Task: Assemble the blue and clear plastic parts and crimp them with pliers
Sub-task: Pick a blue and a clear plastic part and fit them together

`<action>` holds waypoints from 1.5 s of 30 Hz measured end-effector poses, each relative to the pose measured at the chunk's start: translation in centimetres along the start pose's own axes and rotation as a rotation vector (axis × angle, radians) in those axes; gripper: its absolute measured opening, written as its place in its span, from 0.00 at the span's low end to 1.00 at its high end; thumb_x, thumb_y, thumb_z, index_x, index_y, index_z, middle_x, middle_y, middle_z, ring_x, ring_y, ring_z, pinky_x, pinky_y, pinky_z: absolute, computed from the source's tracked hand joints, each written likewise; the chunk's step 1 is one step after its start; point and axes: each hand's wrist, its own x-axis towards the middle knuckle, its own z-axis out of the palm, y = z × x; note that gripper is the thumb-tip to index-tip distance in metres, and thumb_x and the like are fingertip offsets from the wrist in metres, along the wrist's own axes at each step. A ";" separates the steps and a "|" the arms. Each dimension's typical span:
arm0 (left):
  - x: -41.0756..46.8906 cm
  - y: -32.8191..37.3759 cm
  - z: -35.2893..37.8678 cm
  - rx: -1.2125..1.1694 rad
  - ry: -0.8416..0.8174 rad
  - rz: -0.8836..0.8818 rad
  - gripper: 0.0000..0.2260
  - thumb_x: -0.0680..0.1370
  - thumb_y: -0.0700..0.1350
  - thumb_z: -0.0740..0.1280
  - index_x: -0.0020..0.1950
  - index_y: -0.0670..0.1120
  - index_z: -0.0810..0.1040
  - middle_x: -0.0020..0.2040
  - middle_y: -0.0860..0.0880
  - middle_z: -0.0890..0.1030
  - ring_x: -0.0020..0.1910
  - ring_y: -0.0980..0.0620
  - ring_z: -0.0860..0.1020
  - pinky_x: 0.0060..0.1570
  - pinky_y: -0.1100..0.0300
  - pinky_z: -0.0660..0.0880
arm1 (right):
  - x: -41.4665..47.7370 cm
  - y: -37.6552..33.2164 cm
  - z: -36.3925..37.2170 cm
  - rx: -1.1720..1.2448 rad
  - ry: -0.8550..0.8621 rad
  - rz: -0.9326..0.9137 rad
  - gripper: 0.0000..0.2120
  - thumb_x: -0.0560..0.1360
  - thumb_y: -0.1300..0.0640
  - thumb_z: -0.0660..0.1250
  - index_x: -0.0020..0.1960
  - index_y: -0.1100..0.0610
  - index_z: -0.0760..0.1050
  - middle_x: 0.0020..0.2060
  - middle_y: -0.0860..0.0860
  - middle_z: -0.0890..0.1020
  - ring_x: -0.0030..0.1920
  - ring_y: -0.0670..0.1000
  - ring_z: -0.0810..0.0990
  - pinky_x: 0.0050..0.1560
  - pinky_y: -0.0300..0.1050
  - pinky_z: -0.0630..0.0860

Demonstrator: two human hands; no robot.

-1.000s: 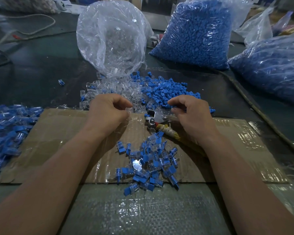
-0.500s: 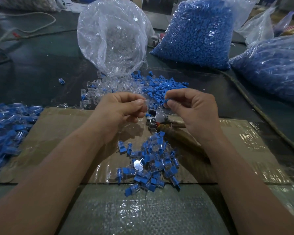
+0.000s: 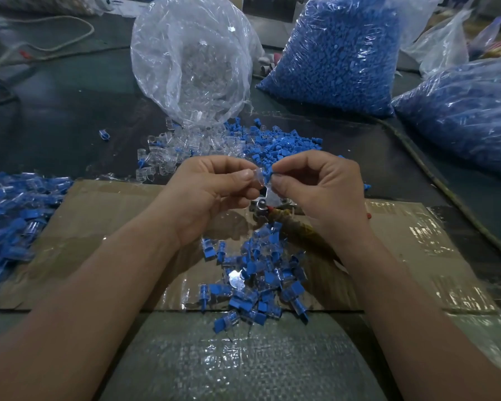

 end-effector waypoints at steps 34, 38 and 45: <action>-0.3 0.6 -0.2 0.146 0.009 0.042 0.05 0.66 0.36 0.68 0.39 0.44 0.79 0.31 0.49 0.81 0.27 0.55 0.77 0.26 0.65 0.74 | 0.0 0.1 -0.1 0.033 -0.186 0.060 0.12 0.65 0.56 0.70 0.49 0.50 0.79 0.40 0.42 0.82 0.42 0.41 0.82 0.43 0.32 0.77; -0.5 0.4 0.1 0.292 -0.011 0.136 0.06 0.68 0.35 0.70 0.41 0.46 0.79 0.31 0.49 0.82 0.28 0.55 0.79 0.27 0.67 0.75 | 0.1 0.1 -0.3 0.019 -0.219 0.091 0.09 0.63 0.53 0.70 0.43 0.49 0.77 0.39 0.44 0.82 0.40 0.42 0.82 0.43 0.34 0.78; -0.4 -0.1 0.3 0.371 -0.013 0.155 0.07 0.68 0.34 0.71 0.38 0.45 0.79 0.30 0.47 0.82 0.27 0.54 0.80 0.27 0.67 0.74 | 0.0 0.4 -0.3 -0.016 -0.276 0.058 0.11 0.65 0.59 0.73 0.43 0.49 0.74 0.38 0.45 0.82 0.40 0.43 0.82 0.44 0.36 0.78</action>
